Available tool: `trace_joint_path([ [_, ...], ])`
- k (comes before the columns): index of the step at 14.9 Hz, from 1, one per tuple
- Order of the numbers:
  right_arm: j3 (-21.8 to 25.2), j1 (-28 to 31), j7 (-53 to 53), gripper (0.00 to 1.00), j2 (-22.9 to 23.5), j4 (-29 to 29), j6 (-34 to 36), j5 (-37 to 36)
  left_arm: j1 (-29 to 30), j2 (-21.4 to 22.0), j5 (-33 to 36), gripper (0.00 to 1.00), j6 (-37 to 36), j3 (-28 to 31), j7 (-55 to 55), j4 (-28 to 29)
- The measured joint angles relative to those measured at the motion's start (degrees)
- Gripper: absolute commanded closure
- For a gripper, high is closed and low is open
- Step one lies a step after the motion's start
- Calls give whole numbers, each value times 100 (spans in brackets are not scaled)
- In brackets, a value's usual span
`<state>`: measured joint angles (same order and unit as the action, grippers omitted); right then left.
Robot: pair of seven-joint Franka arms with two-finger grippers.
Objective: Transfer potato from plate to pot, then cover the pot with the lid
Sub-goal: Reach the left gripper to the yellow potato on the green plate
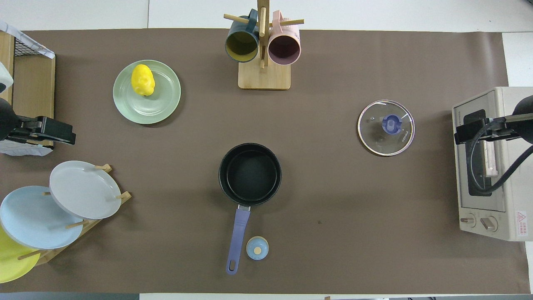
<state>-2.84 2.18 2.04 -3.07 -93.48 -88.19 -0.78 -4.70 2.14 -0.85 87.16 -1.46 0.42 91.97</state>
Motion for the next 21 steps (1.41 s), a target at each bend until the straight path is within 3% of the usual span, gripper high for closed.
trace_joint_path([
  [13,2,2,0,0,1,-1,3,1,-18,-160,-72,0,261,-28,0,-41],
  [15,2,2,0,0,1,-1,3,1,-20,-652,-193,0,374,-50,-23,-342],
  [19,-2,1,0,0,1,-1,3,3,-134,-2359,-236,0,1135,-55,-364,-1503],
  [21,-2,2,0,0,1,-3,3,3,-191,-3047,-236,0,1733,-53,-413,-1787],
])
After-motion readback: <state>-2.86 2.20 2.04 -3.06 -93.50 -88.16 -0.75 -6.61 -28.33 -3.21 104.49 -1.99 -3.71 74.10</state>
